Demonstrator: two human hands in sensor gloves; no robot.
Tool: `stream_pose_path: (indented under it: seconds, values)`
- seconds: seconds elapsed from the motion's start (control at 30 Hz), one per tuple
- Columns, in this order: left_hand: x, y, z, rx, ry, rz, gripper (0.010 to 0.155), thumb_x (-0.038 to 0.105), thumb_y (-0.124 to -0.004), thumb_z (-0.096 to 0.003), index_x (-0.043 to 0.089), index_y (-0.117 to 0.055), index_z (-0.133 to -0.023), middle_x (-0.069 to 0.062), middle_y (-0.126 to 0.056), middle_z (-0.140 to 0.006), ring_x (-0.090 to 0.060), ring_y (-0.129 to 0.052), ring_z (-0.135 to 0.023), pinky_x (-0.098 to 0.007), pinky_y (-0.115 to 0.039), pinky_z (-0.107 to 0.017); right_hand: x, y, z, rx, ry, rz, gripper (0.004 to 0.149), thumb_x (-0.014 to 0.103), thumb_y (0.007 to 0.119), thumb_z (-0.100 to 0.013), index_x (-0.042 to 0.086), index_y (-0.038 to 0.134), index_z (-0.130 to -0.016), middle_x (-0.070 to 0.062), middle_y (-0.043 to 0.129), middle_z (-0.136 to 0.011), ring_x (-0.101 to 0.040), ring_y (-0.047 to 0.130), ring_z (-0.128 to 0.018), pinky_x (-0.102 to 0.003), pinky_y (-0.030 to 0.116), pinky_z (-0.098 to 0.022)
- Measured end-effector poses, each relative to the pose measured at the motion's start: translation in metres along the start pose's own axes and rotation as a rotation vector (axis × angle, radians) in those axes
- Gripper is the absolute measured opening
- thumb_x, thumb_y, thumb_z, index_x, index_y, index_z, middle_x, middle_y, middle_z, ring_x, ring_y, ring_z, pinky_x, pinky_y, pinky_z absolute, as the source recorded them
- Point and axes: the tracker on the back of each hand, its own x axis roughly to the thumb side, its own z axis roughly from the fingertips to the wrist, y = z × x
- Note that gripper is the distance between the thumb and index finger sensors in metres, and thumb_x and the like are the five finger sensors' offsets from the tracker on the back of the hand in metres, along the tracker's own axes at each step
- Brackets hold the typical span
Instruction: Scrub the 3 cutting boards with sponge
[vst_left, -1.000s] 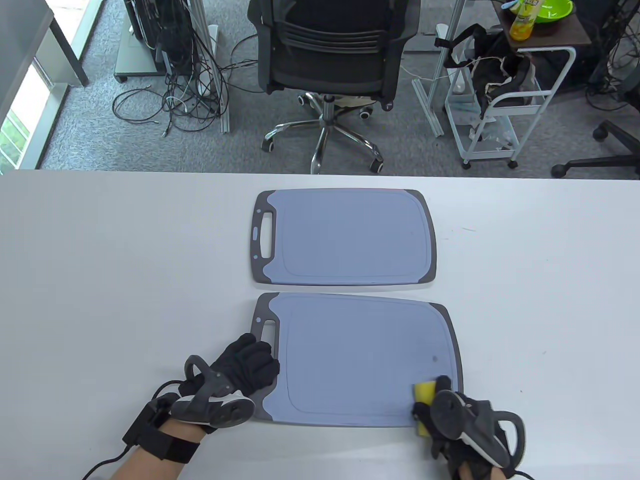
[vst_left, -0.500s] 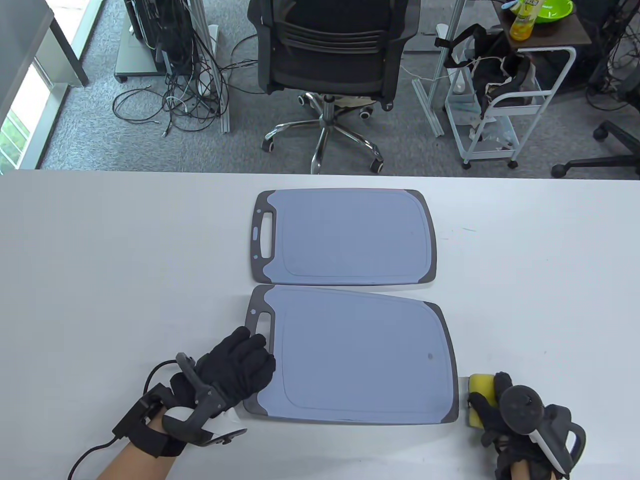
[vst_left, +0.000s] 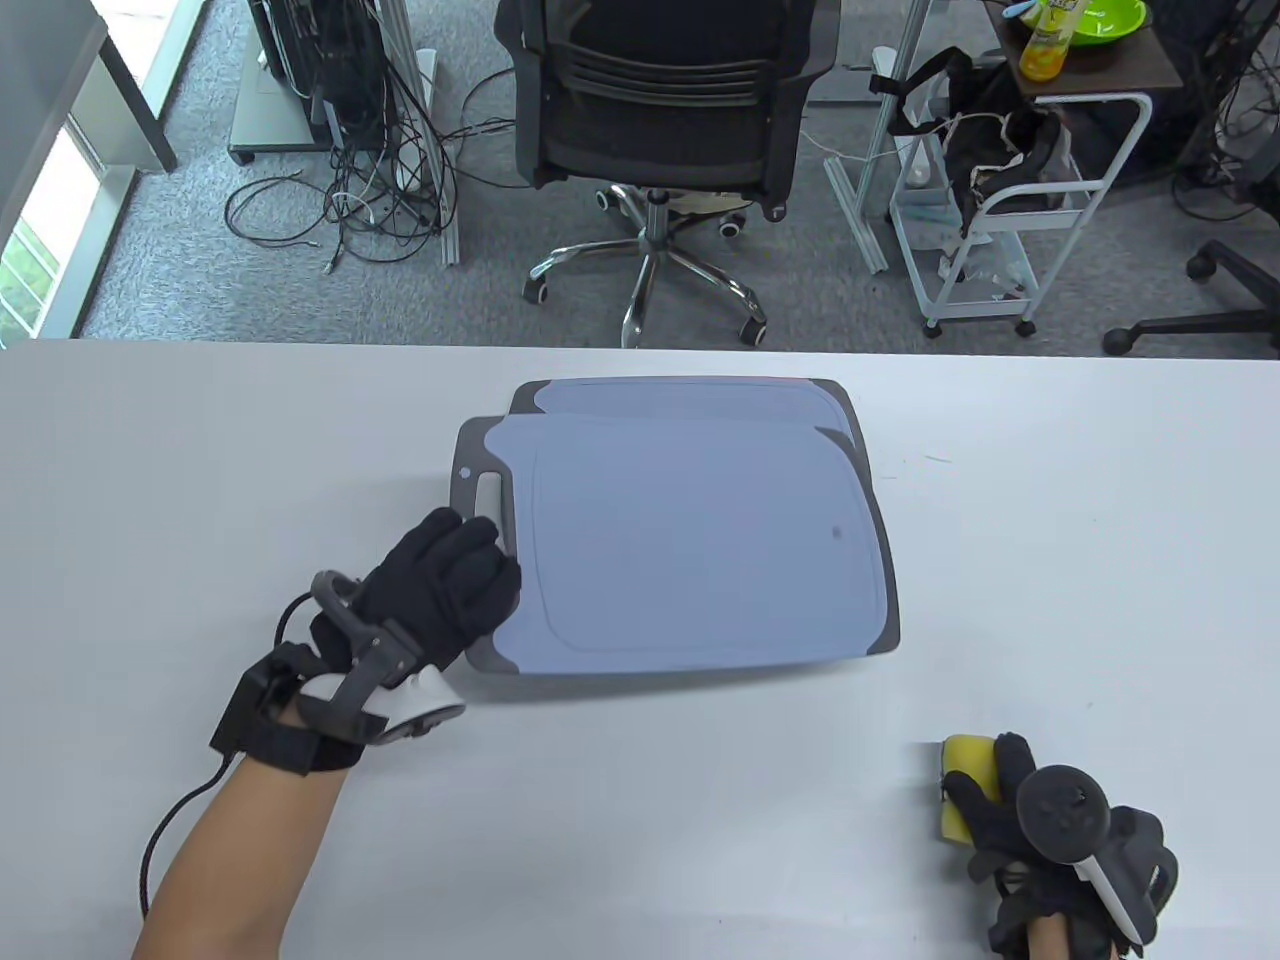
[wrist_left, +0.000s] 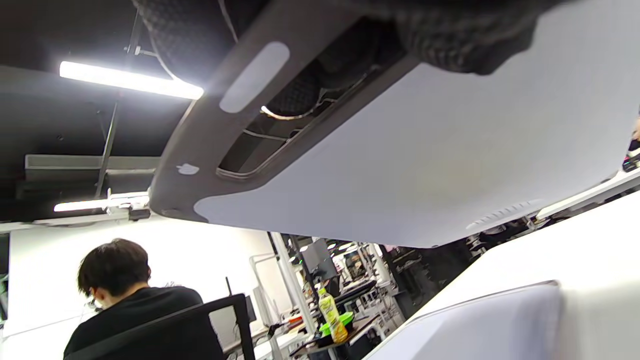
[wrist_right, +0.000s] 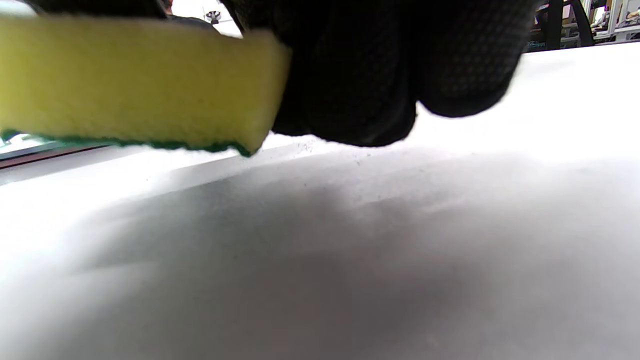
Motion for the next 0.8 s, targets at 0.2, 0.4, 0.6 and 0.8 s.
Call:
stream_pose_path:
  seconds: [0.2, 0.4, 0.6, 0.8]
  values:
    - [-0.013, -0.058, -0.043, -0.094, 0.007, 0.013, 0.046, 0.052, -0.082, -0.0465, 0.032, -0.072, -0.087, 0.009, -0.085, -0.085, -0.02, -0.091, -0.089, -0.051, -0.079, -0.07, -0.003, -0.003, 0.0, -0.016, 0.009, -0.024, 0.078, 0.061, 0.074, -0.046, 0.009, 0.065, -0.103, -0.007, 0.091, -0.067, -0.021, 0.094, -0.049, -0.045, 0.081, -0.045]
    - [-0.02, -0.088, -0.047, -0.178, -0.021, 0.015, 0.047, 0.054, -0.079, -0.0454, 0.035, -0.07, -0.088, 0.012, -0.083, -0.086, -0.018, -0.09, -0.091, -0.049, -0.077, -0.072, -0.002, -0.002, -0.001, -0.006, 0.002, -0.025, 0.078, 0.061, 0.074, -0.046, 0.009, 0.064, -0.103, -0.007, 0.091, -0.068, -0.021, 0.094, -0.049, -0.045, 0.081, -0.045]
    - [-0.023, -0.123, -0.038, -0.519, -0.068, -0.189, 0.056, 0.054, -0.08, -0.0493, 0.038, -0.058, -0.097, 0.016, -0.075, -0.099, -0.016, -0.083, -0.102, -0.048, -0.076, -0.074, -0.001, -0.001, -0.001, -0.001, -0.007, -0.031, 0.078, 0.06, 0.073, -0.046, 0.009, 0.064, -0.104, -0.007, 0.09, -0.068, -0.022, 0.094, -0.049, -0.045, 0.08, -0.045]
    - [-0.019, -0.156, -0.035, -0.826, -0.061, -0.307, 0.083, 0.048, -0.099, -0.04, 0.038, -0.048, -0.106, 0.012, -0.07, -0.112, -0.02, -0.081, -0.104, -0.05, -0.076, -0.073, 0.001, 0.0, -0.001, 0.009, -0.006, -0.023, 0.077, 0.06, 0.073, -0.047, 0.009, 0.064, -0.104, -0.007, 0.09, -0.068, -0.022, 0.094, -0.05, -0.046, 0.08, -0.045]
